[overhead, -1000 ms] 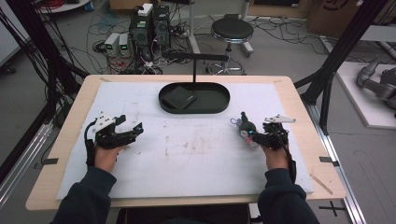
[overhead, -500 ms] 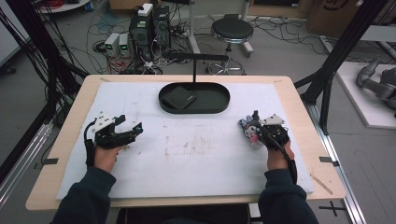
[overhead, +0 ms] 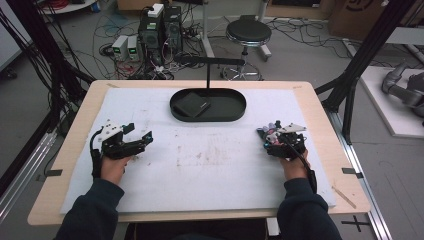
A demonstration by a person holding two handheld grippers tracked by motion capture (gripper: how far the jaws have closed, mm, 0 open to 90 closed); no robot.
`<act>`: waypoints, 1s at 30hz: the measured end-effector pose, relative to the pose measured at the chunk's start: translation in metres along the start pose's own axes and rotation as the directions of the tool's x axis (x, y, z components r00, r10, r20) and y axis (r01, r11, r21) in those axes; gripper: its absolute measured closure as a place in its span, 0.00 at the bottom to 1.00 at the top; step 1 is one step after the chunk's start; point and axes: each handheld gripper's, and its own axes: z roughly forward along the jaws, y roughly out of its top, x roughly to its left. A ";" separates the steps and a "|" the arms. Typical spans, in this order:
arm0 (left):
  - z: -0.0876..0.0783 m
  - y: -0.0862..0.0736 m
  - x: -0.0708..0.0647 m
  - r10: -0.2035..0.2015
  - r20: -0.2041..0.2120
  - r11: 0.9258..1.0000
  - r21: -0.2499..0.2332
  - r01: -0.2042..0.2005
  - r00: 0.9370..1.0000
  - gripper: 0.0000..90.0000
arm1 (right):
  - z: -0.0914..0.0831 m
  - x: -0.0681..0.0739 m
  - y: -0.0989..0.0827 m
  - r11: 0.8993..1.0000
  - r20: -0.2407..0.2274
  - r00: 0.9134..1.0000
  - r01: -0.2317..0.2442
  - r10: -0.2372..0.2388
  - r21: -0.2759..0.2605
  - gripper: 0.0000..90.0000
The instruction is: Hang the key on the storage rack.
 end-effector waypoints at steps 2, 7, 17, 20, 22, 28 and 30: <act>0.000 0.000 0.000 -0.002 0.002 1.000 0.000 0.002 1.000 0.22 | 0.004 0.001 -0.001 0.999 -0.031 0.999 0.019 -0.018 0.033 0.30; 0.000 0.000 0.000 -0.001 0.003 1.000 -0.001 0.001 1.000 0.22 | -0.002 0.003 0.002 0.996 0.001 0.998 0.068 -0.068 0.057 0.46; -0.001 0.002 -0.002 0.034 0.006 0.999 -0.016 -0.033 0.999 0.23 | -0.032 0.019 0.027 0.979 -0.164 0.976 0.113 -0.141 -0.169 0.47; -0.001 0.004 -0.001 0.038 0.004 0.999 -0.024 -0.038 0.999 0.22 | -0.033 0.022 0.039 0.973 -0.176 0.972 0.120 -0.156 -0.195 0.47; -0.001 0.004 0.000 0.033 -0.002 0.999 -0.028 -0.033 0.999 0.22 | -0.033 0.023 0.049 0.971 -0.174 0.971 0.124 -0.161 -0.206 0.47; -0.001 0.004 0.001 0.034 -0.003 0.999 -0.025 -0.034 0.999 0.22 | -0.031 0.028 0.084 0.964 -0.184 0.969 0.120 -0.166 -0.239 0.47; -0.001 0.004 0.000 0.036 0.001 0.999 -0.026 -0.036 0.999 0.22 | -0.029 0.028 0.098 0.961 -0.173 0.972 0.110 -0.158 -0.254 0.47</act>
